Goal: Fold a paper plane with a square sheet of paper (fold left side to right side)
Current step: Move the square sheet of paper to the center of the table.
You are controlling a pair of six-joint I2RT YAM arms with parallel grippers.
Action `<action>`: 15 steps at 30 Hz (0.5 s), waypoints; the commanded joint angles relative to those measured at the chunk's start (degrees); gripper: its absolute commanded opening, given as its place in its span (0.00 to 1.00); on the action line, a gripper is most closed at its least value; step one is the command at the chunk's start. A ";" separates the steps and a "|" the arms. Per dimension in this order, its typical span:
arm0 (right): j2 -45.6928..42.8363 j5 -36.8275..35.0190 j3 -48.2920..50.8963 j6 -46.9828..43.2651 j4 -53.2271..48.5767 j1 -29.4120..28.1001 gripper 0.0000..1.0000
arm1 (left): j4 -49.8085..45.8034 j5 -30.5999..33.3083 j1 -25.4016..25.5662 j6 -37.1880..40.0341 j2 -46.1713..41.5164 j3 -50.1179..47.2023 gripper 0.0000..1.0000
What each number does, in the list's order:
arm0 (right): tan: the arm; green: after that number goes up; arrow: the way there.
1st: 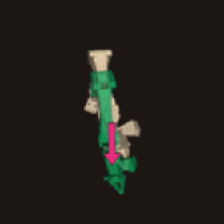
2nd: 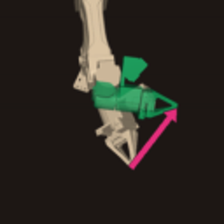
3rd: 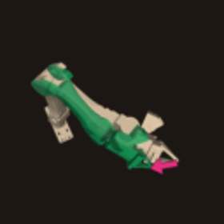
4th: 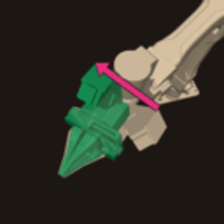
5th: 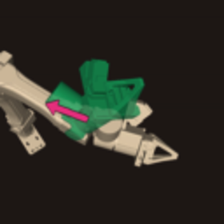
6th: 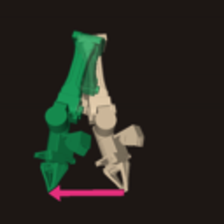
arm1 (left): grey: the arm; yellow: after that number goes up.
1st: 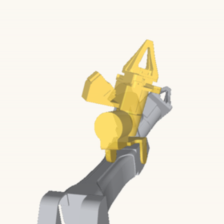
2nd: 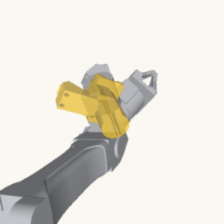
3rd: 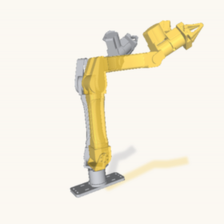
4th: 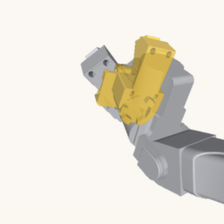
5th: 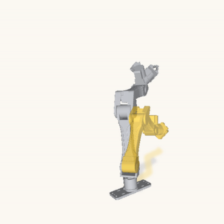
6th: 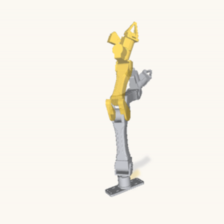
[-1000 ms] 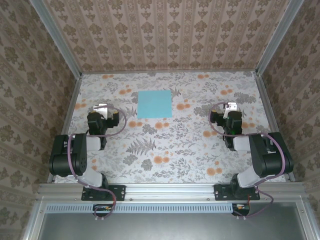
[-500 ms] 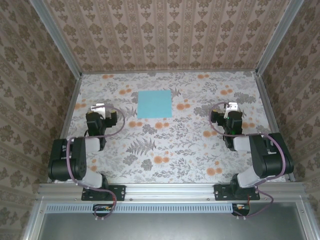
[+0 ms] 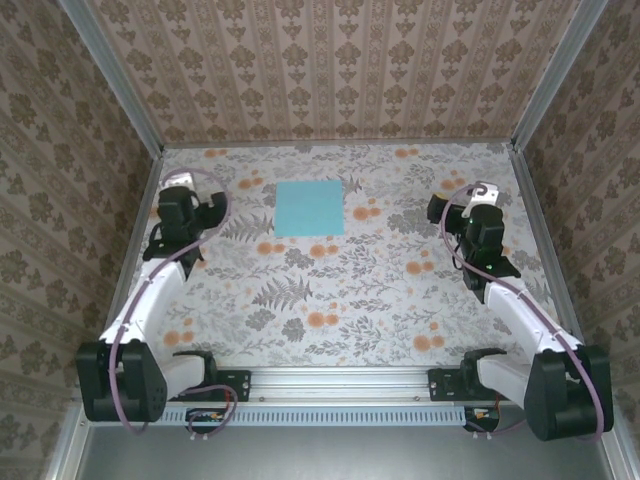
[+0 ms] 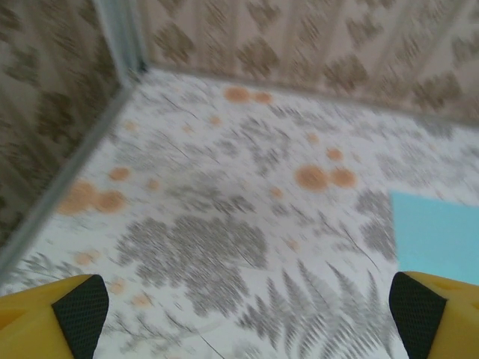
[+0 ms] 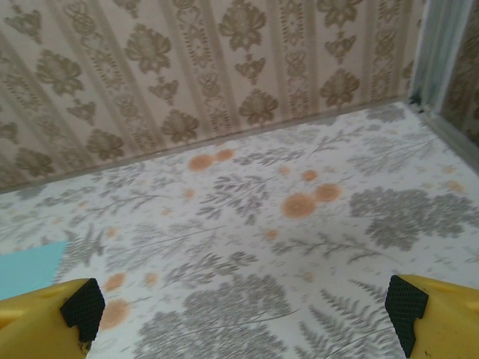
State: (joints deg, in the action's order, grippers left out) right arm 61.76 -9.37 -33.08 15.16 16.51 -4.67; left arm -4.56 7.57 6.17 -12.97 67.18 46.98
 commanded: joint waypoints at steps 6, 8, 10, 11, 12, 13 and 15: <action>0.40 0.85 -3.59 6.54 -14.29 -9.03 1.00 | -17.69 -11.75 11.90 -1.66 14.21 9.45 0.82; 1.24 -0.01 -4.08 6.52 -14.69 -10.83 1.00 | -19.25 -13.15 14.14 -0.29 19.88 14.41 0.74; 2.18 -0.32 -4.57 6.68 -14.84 -12.01 1.00 | -20.81 -14.14 15.47 0.41 25.58 19.65 0.64; 2.63 -0.58 -4.79 6.68 -14.79 -12.63 1.00 | -21.60 -14.56 16.01 0.73 28.67 22.51 0.59; 3.03 -1.01 -4.95 6.64 -14.84 -13.23 1.00 | -22.13 -14.81 16.38 0.68 31.41 25.16 0.56; 3.33 -1.23 -4.98 6.82 -14.67 -13.60 1.00 | -22.48 -15.15 16.72 0.74 34.07 27.72 0.54; 3.93 -1.51 -5.09 7.13 -14.25 -14.23 1.00 | -23.22 -16.43 17.58 1.02 39.41 33.23 0.50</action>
State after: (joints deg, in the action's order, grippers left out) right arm 64.97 -8.80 -36.38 21.06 3.51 -18.04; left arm -24.23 -5.89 23.03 -13.13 101.89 74.56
